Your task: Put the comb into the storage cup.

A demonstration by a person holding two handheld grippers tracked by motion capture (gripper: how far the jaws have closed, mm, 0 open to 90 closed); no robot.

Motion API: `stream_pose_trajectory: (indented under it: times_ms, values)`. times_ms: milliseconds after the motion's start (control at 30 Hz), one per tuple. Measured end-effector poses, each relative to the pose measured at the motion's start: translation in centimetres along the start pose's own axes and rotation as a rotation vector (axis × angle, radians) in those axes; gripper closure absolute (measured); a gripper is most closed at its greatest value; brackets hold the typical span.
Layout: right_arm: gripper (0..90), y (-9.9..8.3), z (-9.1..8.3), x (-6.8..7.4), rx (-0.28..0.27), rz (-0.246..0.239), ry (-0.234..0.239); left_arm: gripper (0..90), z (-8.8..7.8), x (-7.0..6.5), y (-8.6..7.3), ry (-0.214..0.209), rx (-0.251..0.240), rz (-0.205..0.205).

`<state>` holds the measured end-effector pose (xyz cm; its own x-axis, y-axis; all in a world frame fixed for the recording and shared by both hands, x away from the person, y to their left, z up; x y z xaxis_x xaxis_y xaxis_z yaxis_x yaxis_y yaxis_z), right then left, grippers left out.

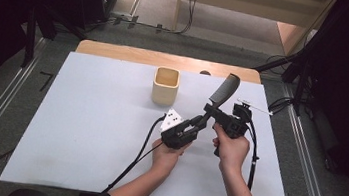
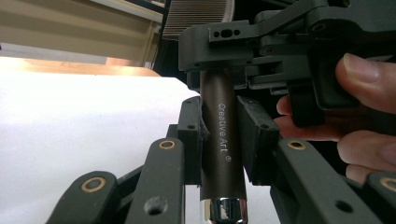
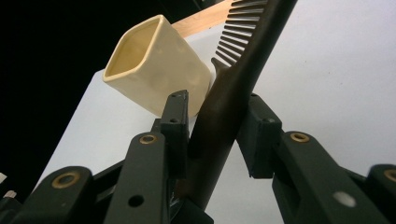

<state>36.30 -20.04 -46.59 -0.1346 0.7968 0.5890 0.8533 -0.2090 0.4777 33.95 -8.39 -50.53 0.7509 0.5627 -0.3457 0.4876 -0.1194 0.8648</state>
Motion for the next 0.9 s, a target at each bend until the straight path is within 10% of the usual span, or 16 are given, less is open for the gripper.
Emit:
stream_pose_trajectory:
  times_ms: [700,900]
  values:
    - [68.6,0.02,-0.42,0.29,0.029,0.02,0.04,72.3,0.0,-0.07,-0.12,-0.05,0.016,-0.038]
    - [69.8,-0.01,-0.34,0.18,0.042,0.003,0.027,58.3,0.01,0.09,-0.26,-0.062,0.051,-0.056]
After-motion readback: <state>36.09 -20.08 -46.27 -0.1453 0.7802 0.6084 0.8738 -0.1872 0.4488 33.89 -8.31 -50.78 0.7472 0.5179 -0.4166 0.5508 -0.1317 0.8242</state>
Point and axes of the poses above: each handheld gripper's, and its own axes: z roughly forward along the jaws, y roughly out of its top, x roughly to its left, the point moved 6 cm from there along z, roughly forward along the jaws, and after that the axes turned 15 degrees about x, right-handed, at the moved point
